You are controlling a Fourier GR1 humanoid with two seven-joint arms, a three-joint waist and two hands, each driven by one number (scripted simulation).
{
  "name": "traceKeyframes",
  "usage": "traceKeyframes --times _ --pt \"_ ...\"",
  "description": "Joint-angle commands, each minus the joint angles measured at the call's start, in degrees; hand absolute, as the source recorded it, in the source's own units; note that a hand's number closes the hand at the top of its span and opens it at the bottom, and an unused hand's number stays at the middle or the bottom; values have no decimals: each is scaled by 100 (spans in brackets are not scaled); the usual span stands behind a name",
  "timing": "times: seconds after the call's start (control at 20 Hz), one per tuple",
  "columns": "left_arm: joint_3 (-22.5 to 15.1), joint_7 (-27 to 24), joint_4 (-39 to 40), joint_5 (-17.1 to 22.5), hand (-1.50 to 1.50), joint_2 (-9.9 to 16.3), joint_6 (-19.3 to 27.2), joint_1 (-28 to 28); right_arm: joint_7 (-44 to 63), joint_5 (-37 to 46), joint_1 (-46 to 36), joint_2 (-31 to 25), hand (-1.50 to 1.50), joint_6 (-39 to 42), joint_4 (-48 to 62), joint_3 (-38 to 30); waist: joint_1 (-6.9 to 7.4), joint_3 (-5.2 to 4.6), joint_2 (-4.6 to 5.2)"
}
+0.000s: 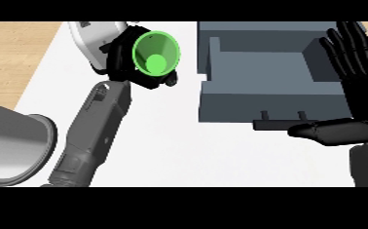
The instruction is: Pick up the cup, place it into the drawer and close the drawer
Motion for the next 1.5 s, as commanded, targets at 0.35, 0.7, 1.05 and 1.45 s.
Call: traceKeyframes --times 0.35,0.7,1.05,1.45 --pt "-1256 2157 -634 557 150 -162 1607 -1652 -391 65 -179 7 -150 50 440 -67 -139 -2 45" --pt "-1741 2888 574 934 150 -164 2434 -2686 -459 121 -134 100 -150 39 412 38 -314 0 92" --pt "-2207 2884 1815 1156 150 -164 2483 -2997 -320 -117 -416 -79 -150 238 427 -43 -613 6 185" --pt "-3041 3113 2208 1314 150 -164 2018 -2739 -309 -112 -685 0 -150 350 420 233 -1085 8 282"
